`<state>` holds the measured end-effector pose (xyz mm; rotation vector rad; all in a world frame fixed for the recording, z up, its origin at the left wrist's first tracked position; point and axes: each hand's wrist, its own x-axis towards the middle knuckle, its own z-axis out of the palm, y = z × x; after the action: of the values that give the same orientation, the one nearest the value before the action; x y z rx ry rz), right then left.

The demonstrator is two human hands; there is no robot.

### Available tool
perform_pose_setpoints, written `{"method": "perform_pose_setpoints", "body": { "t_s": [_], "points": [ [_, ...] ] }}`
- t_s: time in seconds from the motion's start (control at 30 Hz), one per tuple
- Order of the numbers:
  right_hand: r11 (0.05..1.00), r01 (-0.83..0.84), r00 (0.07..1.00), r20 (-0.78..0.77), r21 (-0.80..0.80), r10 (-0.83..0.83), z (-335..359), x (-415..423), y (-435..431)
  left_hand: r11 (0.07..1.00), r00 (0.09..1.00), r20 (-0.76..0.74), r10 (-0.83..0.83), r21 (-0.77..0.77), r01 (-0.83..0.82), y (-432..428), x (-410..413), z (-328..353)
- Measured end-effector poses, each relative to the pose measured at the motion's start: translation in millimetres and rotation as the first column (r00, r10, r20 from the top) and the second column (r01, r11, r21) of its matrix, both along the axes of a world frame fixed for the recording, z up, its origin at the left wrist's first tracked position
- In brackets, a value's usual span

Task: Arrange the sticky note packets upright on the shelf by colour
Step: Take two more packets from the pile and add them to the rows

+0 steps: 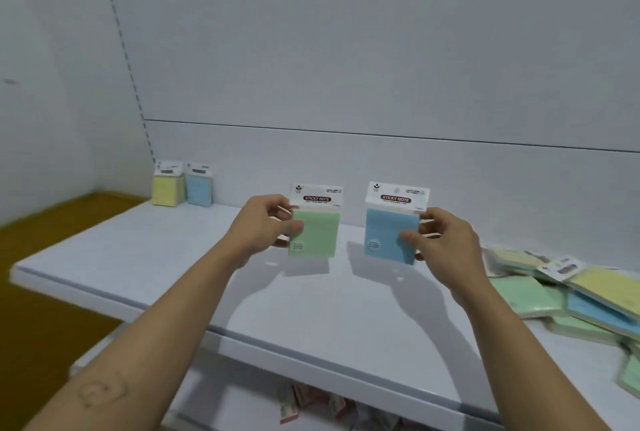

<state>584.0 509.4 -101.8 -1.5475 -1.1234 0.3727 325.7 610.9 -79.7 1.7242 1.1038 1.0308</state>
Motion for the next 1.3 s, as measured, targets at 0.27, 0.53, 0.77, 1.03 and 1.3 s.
{"method": "perform_pose_setpoints", "body": {
  "t_s": [0.27,0.53,0.77,1.03,1.3],
  "points": [
    [0.996,-0.086,0.995,0.046,-0.020,0.087,9,-73,54,0.991,0.986,0.105,0.126,0.024,-0.130,38,-86,0],
    [0.995,-0.071,0.992,0.095,-0.068,0.077,21,-164,119,0.984,0.972,0.155,0.179,-0.001,-0.181,96,-187,-22],
    [0.990,-0.087,0.992,0.081,-0.115,0.097,2,-250,191,0.973,0.959,0.168,0.229,-0.022,-0.229,143,-271,-43],
    [0.979,-0.082,0.990,0.100,-0.184,0.102,-30,-315,273,0.957,0.938,0.189,0.290,-0.080,-0.280,191,-298,-70],
    [0.987,-0.110,0.990,0.074,-0.116,0.119,-47,-346,350,0.928,0.913,0.174,0.370,-0.120,-0.353,229,-301,-87]
  ]
}}
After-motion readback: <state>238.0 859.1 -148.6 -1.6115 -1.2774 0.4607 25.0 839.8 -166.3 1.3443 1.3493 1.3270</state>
